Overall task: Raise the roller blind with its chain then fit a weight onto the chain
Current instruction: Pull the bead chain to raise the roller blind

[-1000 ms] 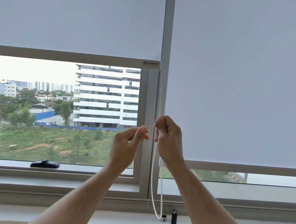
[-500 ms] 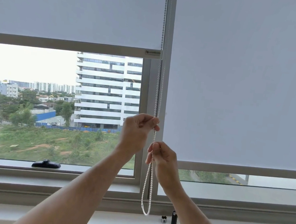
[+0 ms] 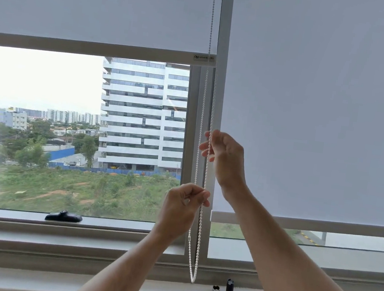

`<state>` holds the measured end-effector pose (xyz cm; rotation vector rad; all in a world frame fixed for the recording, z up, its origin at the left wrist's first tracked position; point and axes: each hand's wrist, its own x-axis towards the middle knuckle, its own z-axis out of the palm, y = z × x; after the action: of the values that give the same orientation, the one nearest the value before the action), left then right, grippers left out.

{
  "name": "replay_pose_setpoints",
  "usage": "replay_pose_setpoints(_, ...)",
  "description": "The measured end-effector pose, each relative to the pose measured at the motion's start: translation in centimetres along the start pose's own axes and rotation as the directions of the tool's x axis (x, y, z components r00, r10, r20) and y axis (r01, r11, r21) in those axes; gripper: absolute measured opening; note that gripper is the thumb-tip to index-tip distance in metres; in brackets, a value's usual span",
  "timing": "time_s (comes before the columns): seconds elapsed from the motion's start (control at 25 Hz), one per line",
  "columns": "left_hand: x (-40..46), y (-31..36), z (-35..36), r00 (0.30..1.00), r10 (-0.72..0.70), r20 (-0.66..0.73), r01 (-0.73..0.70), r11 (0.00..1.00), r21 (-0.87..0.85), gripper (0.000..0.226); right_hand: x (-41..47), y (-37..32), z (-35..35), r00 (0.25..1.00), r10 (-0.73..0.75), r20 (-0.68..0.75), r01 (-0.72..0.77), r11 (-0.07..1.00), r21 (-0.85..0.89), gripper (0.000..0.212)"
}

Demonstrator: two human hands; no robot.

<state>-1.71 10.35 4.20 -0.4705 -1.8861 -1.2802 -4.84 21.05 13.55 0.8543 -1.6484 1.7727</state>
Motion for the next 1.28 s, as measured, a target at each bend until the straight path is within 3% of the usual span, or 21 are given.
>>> replay_pose_setpoints(0.32, -1.7, -1.6, -0.4, 0.995, -0.014, 0.094, 0.016, 1.0, -0.021, 0.013, -0.5, -0.2, 0.2, 0.995, -0.09, -0.029, 0.091, 0.996, 0.008, 0.032)
replay_pose_setpoints(0.4, -1.4, -1.3, -0.9, 0.993, -0.001, 0.116, 0.004, 1.0, -0.023, 0.023, -0.9, 0.0, 0.0, 0.994, -0.101, -0.041, 0.101, 0.995, 0.004, 0.032)
replay_pose_setpoints(0.56, 0.5, -0.1, -1.7, 0.999, 0.036, -0.009, -0.037, 0.994, -0.102, 0.043, -1.9, 0.7, 0.2, 0.993, -0.113, -0.038, 0.112, 0.994, -0.017, 0.033)
replay_pose_setpoints(0.72, 3.8, 3.2, -2.0, 0.992, 0.069, -0.104, -0.077, 0.994, -0.072, 0.022, -3.6, 2.0, 0.4, 0.995, -0.098, -0.03, 0.097, 0.995, -0.027, 0.035)
replay_pose_setpoints(0.88, 7.2, 6.7, -2.1, 0.992, 0.094, -0.09, -0.105, 0.987, -0.125, 0.014, -5.0, 3.0, 0.7, 0.998, -0.057, -0.02, 0.056, 0.997, -0.044, 0.034)
replay_pose_setpoints(1.04, 8.9, 8.0, -2.0, 0.995, 0.032, -0.097, -0.044, 0.99, -0.133, 0.012, -6.0, 3.6, 0.5, 0.999, -0.038, 0.01, 0.038, 0.999, -0.014, 0.034)
replay_pose_setpoints(1.28, 7.4, 6.4, -3.1, 0.992, 0.062, -0.106, -0.072, 0.993, -0.095, 0.017, -5.2, 3.2, -1.4, 0.981, -0.033, 0.189, 0.028, 0.999, 0.034, 0.031)
